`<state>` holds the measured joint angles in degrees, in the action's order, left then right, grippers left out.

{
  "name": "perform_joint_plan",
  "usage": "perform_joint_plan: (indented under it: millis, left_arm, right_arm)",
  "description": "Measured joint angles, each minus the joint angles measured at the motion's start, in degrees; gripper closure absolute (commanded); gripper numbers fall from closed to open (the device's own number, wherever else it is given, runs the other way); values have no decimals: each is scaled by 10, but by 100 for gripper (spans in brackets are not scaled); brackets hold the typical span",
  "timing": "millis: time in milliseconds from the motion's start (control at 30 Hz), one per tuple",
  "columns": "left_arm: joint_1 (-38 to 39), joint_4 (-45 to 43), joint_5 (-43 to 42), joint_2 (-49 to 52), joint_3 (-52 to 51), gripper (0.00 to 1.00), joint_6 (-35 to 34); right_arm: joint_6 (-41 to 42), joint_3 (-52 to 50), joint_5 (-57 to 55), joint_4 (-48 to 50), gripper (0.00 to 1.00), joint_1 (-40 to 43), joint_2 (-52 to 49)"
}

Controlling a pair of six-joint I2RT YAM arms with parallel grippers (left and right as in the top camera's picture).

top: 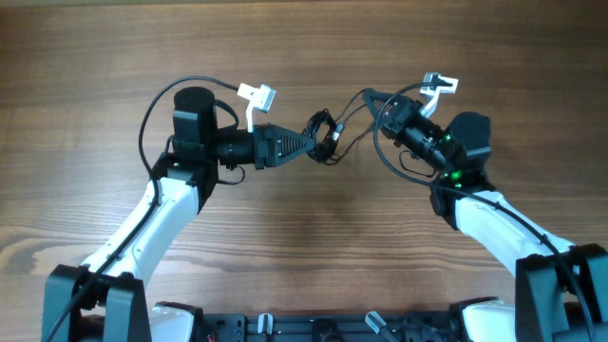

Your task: Untangle cables

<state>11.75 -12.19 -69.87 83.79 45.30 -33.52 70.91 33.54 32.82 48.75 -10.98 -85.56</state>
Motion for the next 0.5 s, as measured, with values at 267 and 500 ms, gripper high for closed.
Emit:
perform_joint_plan:
  millis: [267,500]
  left_arm:
    - [13,2,96,0,0,96,-129]
    - [14,-37,201,0,0,96,-256]
  right_arm:
    - [-14,0,-64,6,96,-102,0]
    - [-27,0,-83,-68,96,-144,-1]
